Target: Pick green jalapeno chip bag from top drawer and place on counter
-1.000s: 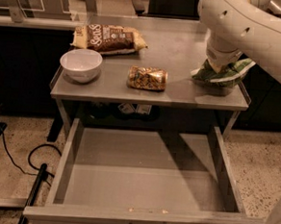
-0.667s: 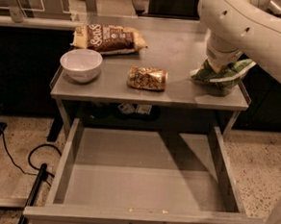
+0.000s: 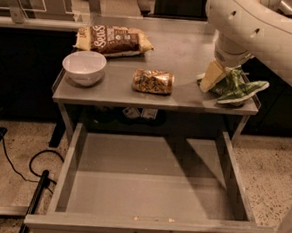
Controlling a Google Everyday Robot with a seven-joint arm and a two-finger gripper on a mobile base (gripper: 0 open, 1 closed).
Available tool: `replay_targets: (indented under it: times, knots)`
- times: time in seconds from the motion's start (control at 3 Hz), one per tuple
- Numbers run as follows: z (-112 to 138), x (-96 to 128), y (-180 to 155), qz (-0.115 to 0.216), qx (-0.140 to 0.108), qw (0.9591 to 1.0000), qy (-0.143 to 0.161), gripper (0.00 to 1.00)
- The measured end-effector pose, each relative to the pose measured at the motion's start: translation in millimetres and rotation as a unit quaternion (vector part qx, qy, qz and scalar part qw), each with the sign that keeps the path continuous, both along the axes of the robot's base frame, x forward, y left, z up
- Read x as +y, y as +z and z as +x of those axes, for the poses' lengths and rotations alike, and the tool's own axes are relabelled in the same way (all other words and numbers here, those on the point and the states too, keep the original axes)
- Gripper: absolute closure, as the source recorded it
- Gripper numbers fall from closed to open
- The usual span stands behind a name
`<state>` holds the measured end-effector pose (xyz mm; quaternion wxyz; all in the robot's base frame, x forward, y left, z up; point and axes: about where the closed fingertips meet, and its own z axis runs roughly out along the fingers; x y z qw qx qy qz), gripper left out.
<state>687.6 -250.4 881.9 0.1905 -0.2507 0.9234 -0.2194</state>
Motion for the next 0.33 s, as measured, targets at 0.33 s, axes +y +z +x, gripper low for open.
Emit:
replay_targets:
  times: [0.33]
  knots:
    - [0.0, 0.0, 0.0, 0.000, 0.000, 1.0000, 0.000, 0.00]
